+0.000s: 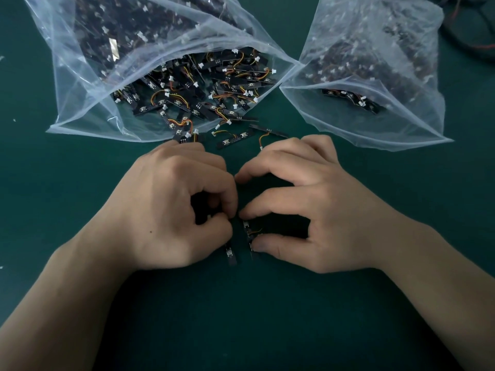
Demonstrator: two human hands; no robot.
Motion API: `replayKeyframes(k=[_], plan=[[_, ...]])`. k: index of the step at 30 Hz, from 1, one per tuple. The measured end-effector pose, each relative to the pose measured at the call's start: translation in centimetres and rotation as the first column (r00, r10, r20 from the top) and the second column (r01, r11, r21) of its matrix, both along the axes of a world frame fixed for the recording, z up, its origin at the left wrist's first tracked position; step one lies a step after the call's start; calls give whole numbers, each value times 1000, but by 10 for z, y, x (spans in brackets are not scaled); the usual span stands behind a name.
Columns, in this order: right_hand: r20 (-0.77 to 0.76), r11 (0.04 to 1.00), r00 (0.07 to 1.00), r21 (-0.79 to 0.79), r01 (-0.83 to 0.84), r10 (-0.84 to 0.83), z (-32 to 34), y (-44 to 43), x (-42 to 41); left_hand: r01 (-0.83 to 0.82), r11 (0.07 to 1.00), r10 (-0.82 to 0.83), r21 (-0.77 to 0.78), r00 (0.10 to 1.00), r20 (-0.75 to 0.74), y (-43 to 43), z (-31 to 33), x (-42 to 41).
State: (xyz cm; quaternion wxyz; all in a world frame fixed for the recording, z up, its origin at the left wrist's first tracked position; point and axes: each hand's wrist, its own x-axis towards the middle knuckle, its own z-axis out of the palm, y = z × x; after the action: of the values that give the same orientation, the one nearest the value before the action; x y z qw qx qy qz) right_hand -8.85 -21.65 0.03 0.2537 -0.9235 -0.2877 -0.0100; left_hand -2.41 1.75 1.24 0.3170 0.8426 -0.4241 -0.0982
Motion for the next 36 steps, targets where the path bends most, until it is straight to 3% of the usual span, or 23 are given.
replayKeyframes(k=[12,18,22,27,30,36], plan=[[79,999,996,-24,-30,32,-2,0,3,-30,999,29,-46,999,-21,0,-2,2],[197,983,965,-16,181,-174,8,-21,11,-61,991,59,-116,998,-21,0,-1,1],[134,978,974,-70,195,-185,4,-24,11,-116,981,112,-156,993,-34,0,1,0],[39,994,994,28,104,-105,1,-14,6,-173,983,171,-64,984,-42,-1,-1,0],[60,979,981,103,175,-182,2,-12,3,-175,983,173,-50,984,-45,-2,0,0],[24,958,958,47,284,-285,4,-16,9,-191,980,190,-51,981,-35,-2,1,-1]])
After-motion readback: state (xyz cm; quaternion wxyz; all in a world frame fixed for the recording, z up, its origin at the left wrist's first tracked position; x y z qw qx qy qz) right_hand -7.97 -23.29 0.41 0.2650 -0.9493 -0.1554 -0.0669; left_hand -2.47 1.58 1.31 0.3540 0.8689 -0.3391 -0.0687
